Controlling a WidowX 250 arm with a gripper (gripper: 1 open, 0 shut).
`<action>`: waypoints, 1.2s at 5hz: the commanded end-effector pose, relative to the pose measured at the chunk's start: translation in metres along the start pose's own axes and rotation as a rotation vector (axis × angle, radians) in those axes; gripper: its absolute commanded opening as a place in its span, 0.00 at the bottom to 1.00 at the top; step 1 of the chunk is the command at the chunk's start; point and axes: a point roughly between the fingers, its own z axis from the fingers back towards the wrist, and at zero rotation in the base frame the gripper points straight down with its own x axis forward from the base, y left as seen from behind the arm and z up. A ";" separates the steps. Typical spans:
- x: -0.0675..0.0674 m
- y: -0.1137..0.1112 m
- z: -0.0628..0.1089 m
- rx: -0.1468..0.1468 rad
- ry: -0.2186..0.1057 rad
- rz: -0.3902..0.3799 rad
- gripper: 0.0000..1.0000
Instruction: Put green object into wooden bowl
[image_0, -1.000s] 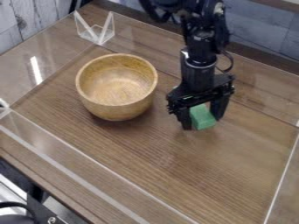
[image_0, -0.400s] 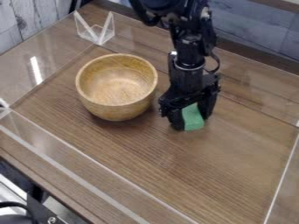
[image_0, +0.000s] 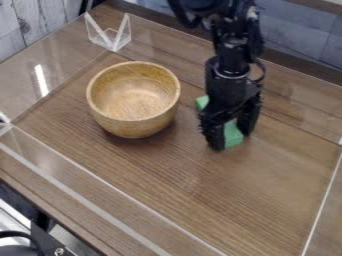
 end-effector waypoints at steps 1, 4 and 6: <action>0.008 -0.010 0.013 -0.039 0.000 -0.051 1.00; 0.031 -0.016 0.022 -0.042 0.007 -0.001 1.00; 0.027 -0.019 0.021 -0.043 0.042 0.016 0.00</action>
